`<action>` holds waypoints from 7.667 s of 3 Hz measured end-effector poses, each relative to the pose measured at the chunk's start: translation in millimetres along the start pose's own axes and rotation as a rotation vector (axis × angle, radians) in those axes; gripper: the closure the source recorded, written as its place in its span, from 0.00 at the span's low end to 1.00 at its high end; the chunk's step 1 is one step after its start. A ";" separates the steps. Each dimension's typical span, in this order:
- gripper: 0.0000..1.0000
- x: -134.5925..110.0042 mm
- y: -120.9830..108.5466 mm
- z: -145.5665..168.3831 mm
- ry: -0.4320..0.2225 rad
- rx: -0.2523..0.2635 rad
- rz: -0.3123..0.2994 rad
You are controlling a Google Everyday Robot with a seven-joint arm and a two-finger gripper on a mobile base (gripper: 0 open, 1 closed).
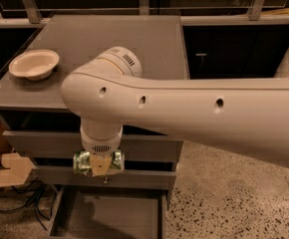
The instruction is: Place green can into bottom drawer
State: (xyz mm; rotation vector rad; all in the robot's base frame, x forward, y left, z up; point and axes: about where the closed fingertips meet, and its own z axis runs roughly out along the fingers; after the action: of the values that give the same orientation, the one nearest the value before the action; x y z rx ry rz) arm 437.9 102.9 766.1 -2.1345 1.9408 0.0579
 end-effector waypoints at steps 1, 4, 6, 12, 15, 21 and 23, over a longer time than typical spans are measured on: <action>1.00 -2.8 3.1 2.8 -0.007 -0.003 0.008; 1.00 -47.6 21.4 90.6 -0.085 -0.082 0.066; 1.00 -51.2 25.6 109.4 -0.093 -0.109 0.090; 1.00 1.6 28.1 261.0 -0.007 -0.182 0.251; 1.00 16.9 40.9 300.9 0.020 -0.215 0.321; 1.00 16.2 83.5 404.9 -0.024 -0.369 0.476; 1.00 7.2 65.5 401.3 -0.217 -0.301 0.493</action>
Offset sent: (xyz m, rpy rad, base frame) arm -0.0248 0.0668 -0.0745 0.0869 0.1116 -0.0275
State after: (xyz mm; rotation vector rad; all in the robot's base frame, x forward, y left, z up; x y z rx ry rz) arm 430.9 176.6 366.2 -1.6572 2.3852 0.6794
